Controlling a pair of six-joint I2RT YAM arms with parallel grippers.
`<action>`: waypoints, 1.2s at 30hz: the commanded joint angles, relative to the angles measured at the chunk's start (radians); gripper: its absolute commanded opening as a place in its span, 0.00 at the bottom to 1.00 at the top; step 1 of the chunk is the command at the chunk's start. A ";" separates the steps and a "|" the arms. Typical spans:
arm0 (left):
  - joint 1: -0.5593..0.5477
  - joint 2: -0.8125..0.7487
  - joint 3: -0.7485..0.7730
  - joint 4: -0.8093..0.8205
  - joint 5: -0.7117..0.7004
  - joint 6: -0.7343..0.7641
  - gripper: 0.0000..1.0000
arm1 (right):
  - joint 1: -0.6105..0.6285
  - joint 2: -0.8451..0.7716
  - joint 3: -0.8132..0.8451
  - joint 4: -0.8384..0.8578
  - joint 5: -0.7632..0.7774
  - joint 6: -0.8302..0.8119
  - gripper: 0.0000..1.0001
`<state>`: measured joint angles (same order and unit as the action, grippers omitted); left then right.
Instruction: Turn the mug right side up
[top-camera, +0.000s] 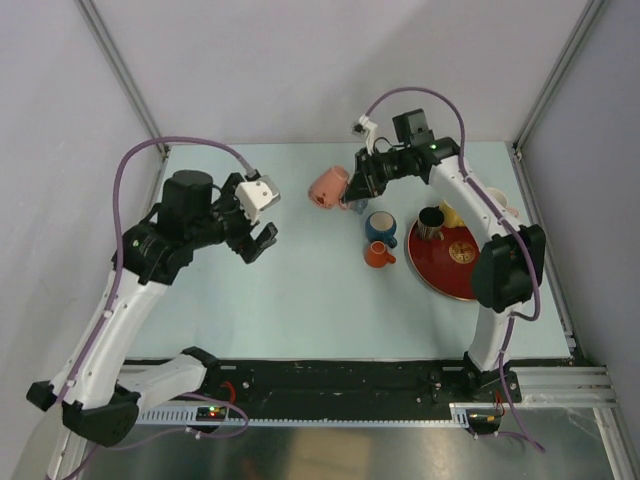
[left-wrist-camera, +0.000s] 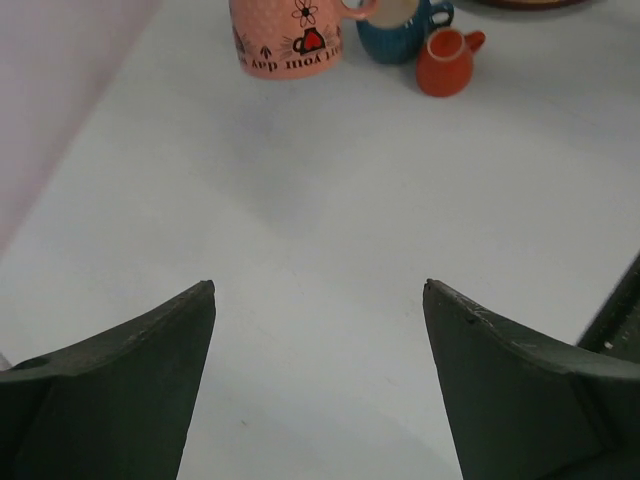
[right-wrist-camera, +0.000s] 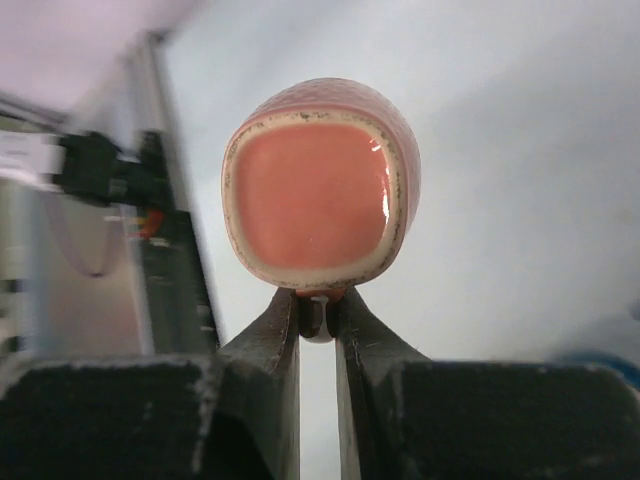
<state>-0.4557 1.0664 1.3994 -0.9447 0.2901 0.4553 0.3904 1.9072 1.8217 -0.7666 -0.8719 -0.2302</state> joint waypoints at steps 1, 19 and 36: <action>-0.029 -0.049 -0.075 0.226 0.001 0.128 0.88 | 0.003 -0.054 0.044 0.010 -0.407 0.253 0.00; -0.312 -0.243 -0.542 0.967 -0.269 0.691 0.60 | 0.118 -0.083 -0.302 1.190 -0.789 1.369 0.00; -0.327 -0.180 -0.394 0.581 -0.349 0.253 0.00 | -0.026 -0.215 -0.143 0.203 -0.123 0.296 0.98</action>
<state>-0.7811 0.8898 0.9047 -0.1833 -0.0586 0.9146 0.3889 1.7847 1.5253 -0.0078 -1.3682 0.7158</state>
